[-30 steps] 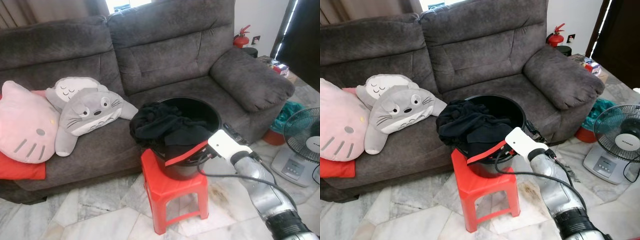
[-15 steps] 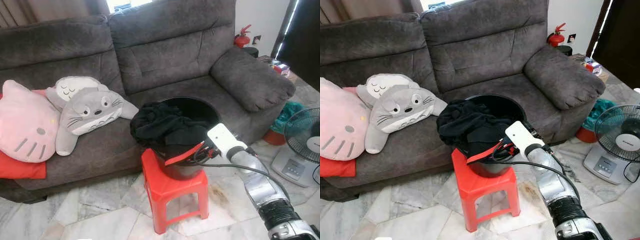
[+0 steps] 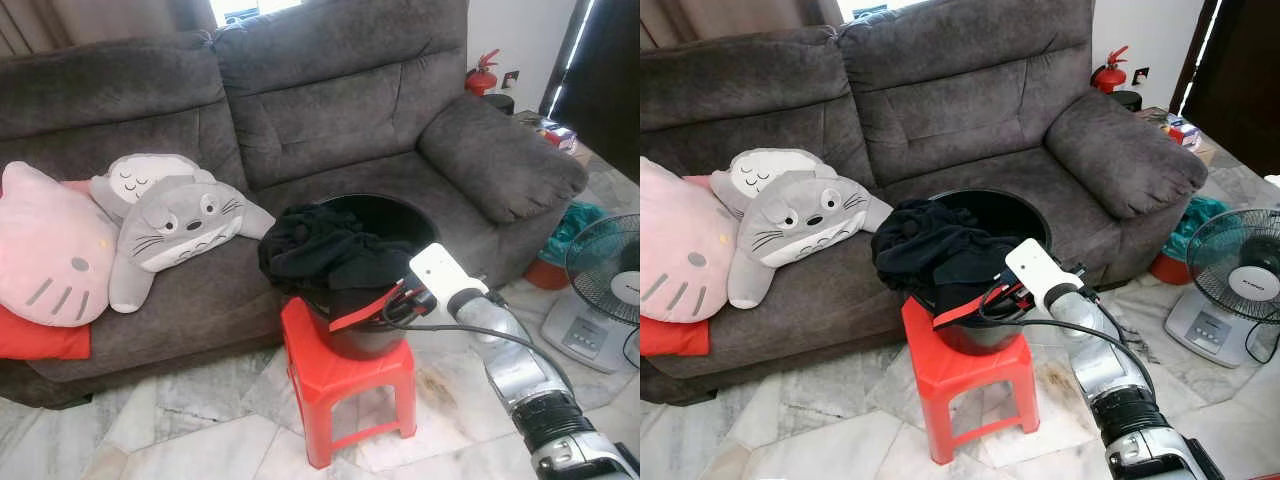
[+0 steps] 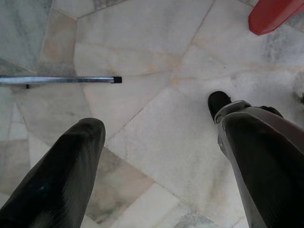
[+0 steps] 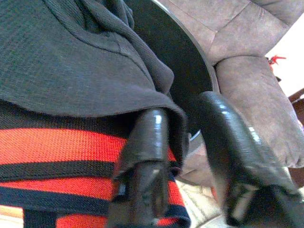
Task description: Hang hanger
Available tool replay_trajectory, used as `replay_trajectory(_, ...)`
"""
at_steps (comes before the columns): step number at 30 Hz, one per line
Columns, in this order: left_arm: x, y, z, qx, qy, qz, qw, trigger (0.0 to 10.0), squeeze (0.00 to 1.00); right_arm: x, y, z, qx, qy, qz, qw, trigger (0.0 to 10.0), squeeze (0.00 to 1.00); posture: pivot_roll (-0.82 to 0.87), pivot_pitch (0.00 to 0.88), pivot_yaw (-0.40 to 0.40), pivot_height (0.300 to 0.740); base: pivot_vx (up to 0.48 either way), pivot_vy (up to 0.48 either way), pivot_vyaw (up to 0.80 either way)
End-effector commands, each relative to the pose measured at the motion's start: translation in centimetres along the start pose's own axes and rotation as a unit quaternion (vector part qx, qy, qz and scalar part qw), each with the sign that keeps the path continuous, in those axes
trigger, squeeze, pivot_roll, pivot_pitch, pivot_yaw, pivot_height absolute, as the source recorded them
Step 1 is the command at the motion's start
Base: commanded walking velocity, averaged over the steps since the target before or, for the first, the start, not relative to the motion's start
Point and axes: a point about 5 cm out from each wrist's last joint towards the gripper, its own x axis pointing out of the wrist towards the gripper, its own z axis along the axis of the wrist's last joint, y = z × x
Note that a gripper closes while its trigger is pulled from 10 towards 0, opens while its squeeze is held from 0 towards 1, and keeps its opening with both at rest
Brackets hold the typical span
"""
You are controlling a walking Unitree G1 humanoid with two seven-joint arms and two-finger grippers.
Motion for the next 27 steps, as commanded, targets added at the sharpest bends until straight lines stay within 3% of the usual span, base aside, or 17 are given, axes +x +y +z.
replay_trajectory(1,-0.1,0.4,-0.6,0.005,0.012,0.008,1.0,10.0,0.0,0.3,0.3,0.6,0.006,-0.011,0.009,1.0,0.0,0.0,-0.27,0.0,0.139,0.74,0.0,0.0,0.0)
replay_trajectory(7,-0.1,0.4,-0.6,0.005,0.012,0.008,1.0,10.0,0.0,0.3,0.3,0.6,0.006,-0.012,0.009,1.0,0.0,0.0,-0.27,0.0,0.139,0.74,0.0,0.0,0.0)
replay_trajectory(8,-0.2,1.6,-0.7,0.005,0.012,0.014,1.0,10.0,0.0,0.4,0.3,0.9,0.005,-0.017,0.008,1.0,0.0,0.0,-0.27,0.0,0.14,0.74,0.0,0.0,0.0)
replay_trajectory(10,-0.2,2.1,-0.7,0.005,0.012,0.017,1.0,10.0,0.0,0.4,0.2,1.0,0.004,-0.021,0.006,1.0,0.0,0.0,-0.27,0.0,0.14,0.74,0.0,0.0,0.0)
replay_trajectory(13,-0.1,1.2,-0.5,0.006,0.009,0.013,1.0,10.0,0.0,0.4,-0.1,1.1,0.001,-0.023,-0.003,1.0,0.0,0.0,-0.27,0.0,0.14,0.74,0.0,0.0,0.0)
replay_trajectory(16,0.0,-0.4,0.1,0.008,0.004,0.005,1.0,10.0,0.0,0.6,-1.5,1.8,-0.011,-0.031,-0.039,0.999,0.0,0.0,-0.27,0.0,0.141,0.74,0.0,0.0,0.0)
replay_trajectory(19,0.1,-0.9,0.3,0.009,0.002,0.004,1.0,10.0,0.0,0.7,-2.5,2.3,-0.014,-0.04,-0.057,0.997,0.0,0.0,-0.26,0.0,0.141,0.74,0.0,0.0,0.0)
replay_trajectory(24,0.2,-0.6,0.6,0.008,0.001,0.005,1.0,10.0,0.0,0.9,-3.5,3.5,-0.021,-0.063,-0.073,0.995,0.0,0.0,-0.26,0.0,0.141,0.74,0.0,0.0,0.0)
replay_trajectory(27,0.2,0.6,0.5,0.008,0.002,0.012,1.0,10.0,0.0,1.0,-3.6,5.2,-0.02,-0.098,-0.062,0.993,0.0,0.0,-0.26,0.0,0.141,0.74,0.0,0.0,0.0)
